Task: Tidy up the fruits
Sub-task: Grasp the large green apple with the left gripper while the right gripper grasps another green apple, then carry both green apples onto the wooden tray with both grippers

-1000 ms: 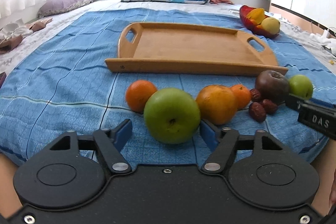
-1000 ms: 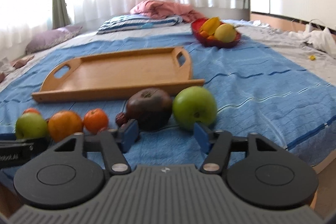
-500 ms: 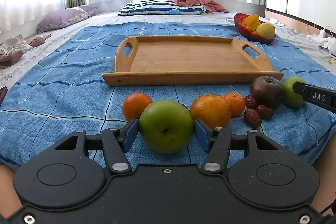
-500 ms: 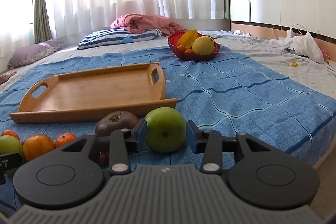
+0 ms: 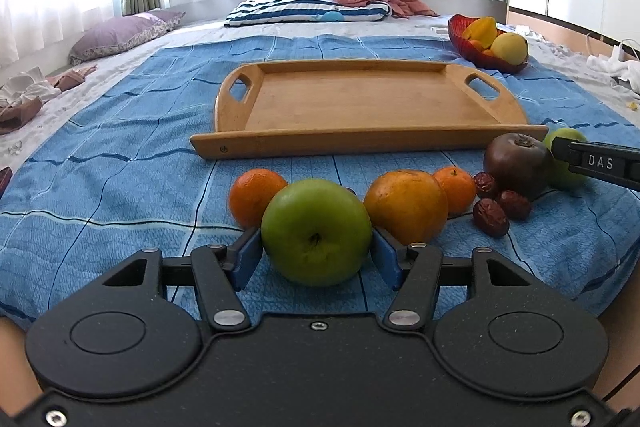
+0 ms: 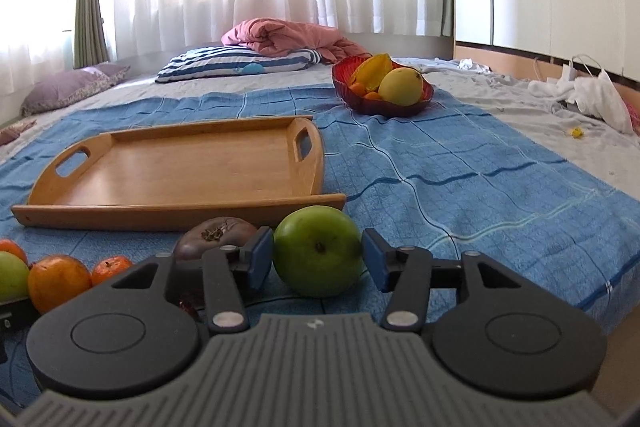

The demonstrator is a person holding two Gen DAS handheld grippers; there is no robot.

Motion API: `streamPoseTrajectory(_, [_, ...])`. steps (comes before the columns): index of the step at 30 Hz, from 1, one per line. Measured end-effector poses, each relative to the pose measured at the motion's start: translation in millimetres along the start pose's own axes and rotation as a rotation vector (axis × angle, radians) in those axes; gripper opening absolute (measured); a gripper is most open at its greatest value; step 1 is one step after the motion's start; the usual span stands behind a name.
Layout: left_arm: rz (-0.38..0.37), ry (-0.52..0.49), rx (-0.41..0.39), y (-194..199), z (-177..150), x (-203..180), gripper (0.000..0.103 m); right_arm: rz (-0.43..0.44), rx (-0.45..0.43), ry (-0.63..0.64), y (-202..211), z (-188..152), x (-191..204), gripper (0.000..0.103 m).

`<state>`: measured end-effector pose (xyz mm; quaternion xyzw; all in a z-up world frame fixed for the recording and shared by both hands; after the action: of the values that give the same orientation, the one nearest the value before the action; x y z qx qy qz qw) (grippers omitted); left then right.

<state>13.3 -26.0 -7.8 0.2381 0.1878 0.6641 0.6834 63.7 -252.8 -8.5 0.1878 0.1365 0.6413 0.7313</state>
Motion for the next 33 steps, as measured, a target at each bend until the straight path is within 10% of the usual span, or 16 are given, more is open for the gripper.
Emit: streamPoseTrajectory(33, [-0.033,0.033,-0.072,19,40,17,0.056,0.125,0.032,-0.231,-20,22,-29,0.059])
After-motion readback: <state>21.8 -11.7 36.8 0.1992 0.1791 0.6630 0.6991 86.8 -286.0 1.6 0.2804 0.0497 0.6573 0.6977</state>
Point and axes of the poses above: each gripper's, at about its wrist camera, not at the fingertips, and y roughly against the way its jaws point, x to its left, z to its top, the point moved 4 cm from there along -y, roughly the way its jaws point, and after that the axes turned 1 degree about -y, right-handed, at the moved point
